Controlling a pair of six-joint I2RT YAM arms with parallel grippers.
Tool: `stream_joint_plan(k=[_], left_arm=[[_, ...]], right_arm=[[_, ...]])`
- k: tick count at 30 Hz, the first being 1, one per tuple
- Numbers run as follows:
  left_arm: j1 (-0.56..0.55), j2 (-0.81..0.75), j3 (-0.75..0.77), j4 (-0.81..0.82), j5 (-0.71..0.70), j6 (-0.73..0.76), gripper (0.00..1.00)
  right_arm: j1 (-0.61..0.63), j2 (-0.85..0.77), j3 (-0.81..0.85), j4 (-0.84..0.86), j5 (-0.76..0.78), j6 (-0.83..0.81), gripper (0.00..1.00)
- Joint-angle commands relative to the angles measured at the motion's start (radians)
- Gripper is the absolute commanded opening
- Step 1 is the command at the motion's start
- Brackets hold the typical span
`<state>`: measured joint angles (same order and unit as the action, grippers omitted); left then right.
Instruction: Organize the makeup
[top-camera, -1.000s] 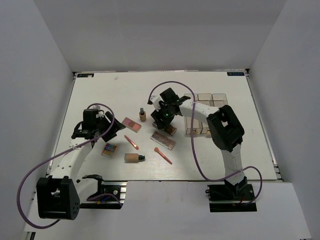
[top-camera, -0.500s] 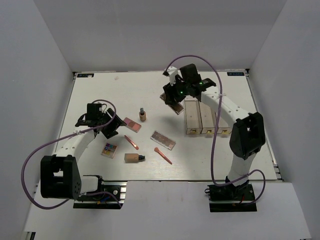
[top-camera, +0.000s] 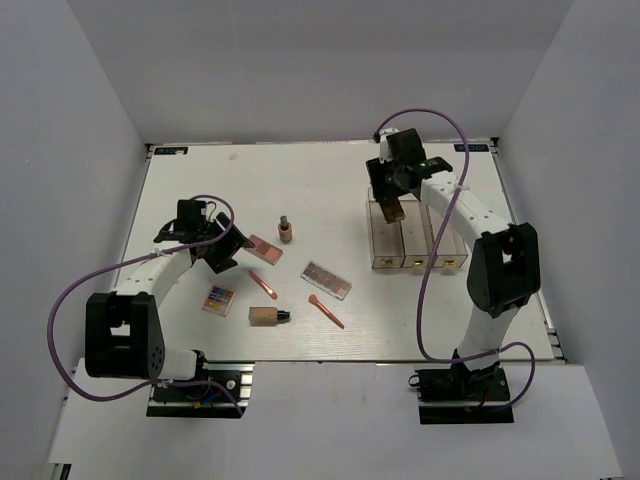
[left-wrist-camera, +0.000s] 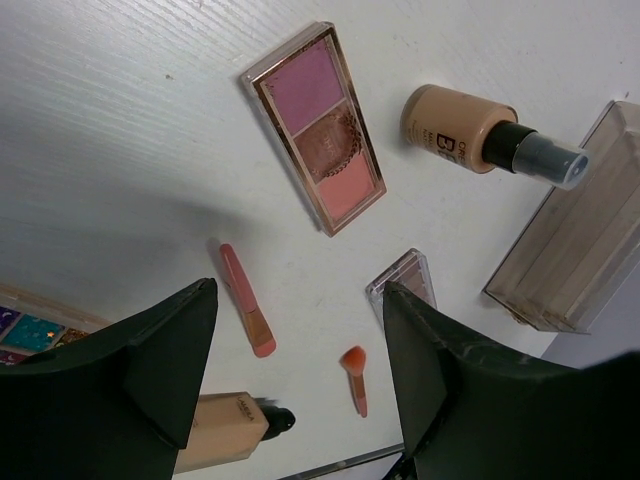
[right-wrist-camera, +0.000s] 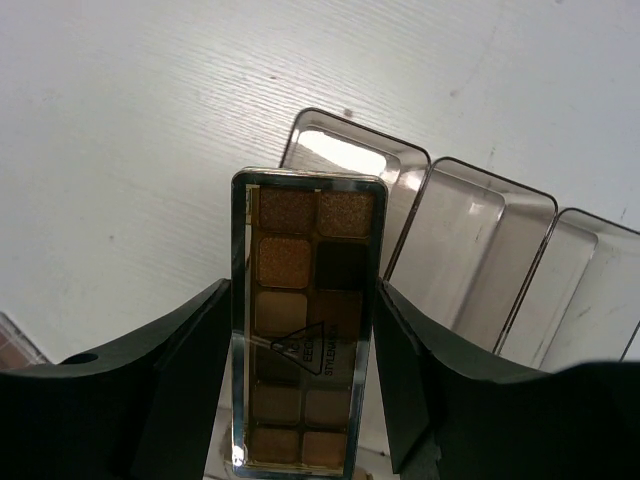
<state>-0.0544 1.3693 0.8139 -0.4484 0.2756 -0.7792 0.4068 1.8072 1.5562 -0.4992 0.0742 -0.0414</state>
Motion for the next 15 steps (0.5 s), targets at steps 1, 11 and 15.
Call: stream_joint_plan(k=[1, 11, 15], left_arm=[[-0.002, -0.010, 0.036, -0.010, 0.008, -0.005, 0.77], [-0.002, -0.015, 0.039, -0.029, -0.006, -0.009, 0.78], [-0.002, -0.004, 0.047, -0.026, -0.004, -0.014, 0.78]], right_arm=[[-0.003, 0.056, 0.039, 0.014, 0.105, 0.099, 0.00], [-0.010, 0.138, 0.054, 0.004, 0.131, 0.172, 0.00], [-0.014, 0.149, 0.058, -0.007, 0.108, 0.178, 0.15]])
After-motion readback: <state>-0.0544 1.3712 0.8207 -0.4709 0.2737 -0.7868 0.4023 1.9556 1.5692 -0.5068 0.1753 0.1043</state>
